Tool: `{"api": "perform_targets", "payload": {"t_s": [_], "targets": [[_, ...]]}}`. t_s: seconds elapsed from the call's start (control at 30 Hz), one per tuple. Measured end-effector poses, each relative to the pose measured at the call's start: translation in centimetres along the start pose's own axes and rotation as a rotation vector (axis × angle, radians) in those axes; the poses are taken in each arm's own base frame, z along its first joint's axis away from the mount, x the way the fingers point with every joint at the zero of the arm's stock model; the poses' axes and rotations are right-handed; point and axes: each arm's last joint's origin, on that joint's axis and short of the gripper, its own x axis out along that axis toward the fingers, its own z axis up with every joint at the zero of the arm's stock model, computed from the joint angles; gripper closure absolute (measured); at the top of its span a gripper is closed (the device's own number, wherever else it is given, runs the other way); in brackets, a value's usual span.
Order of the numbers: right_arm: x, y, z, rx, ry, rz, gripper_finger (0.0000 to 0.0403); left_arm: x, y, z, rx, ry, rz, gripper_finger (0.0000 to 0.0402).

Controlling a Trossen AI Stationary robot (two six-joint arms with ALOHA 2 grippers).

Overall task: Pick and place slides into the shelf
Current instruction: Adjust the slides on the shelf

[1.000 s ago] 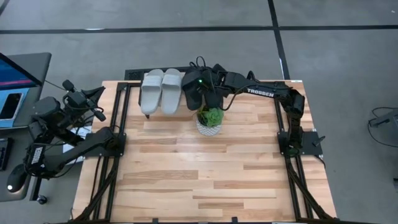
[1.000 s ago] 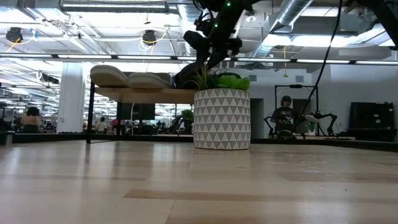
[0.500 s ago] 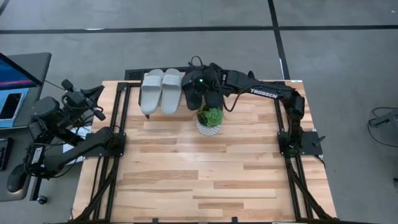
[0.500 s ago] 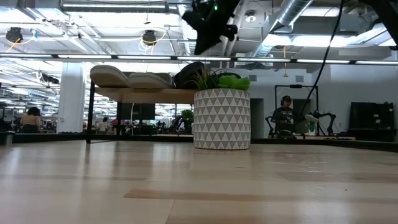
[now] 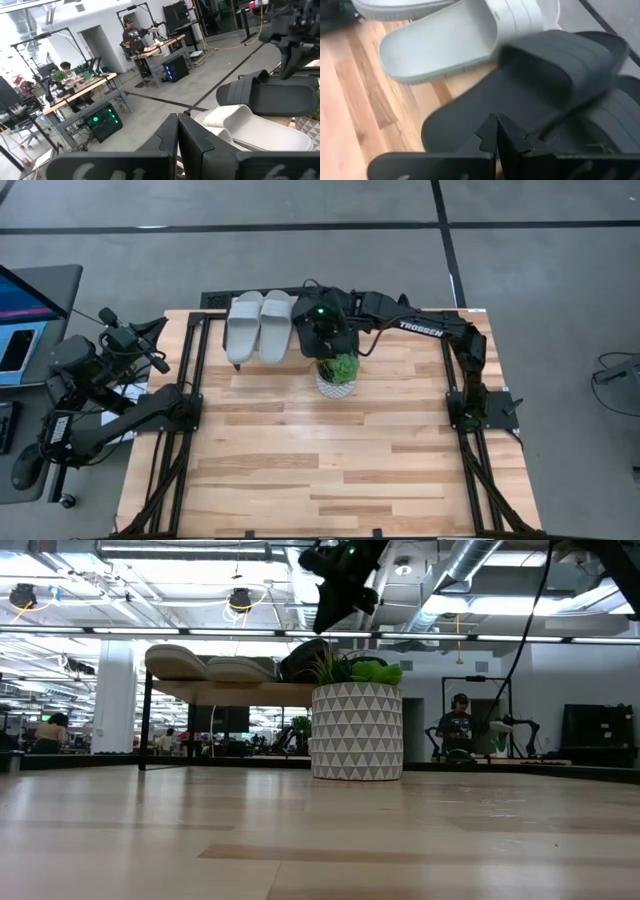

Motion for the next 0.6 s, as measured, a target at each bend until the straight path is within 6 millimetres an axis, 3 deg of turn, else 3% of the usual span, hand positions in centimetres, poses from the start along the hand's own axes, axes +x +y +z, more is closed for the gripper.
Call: {"api": "perform_targets", "payload": {"t_s": [0.17,0.6], "targets": [[0.8,-0.4,0.0,0.005,0.015,-0.003,0.0403,0.0,0.0,0.0,0.000,0.000,0.000,0.0401],[7.2,0.0,-1.6,0.034,0.190,0.087,0.0403,0.0,0.0,0.0,0.001,0.006,-0.001,0.0401]]}}
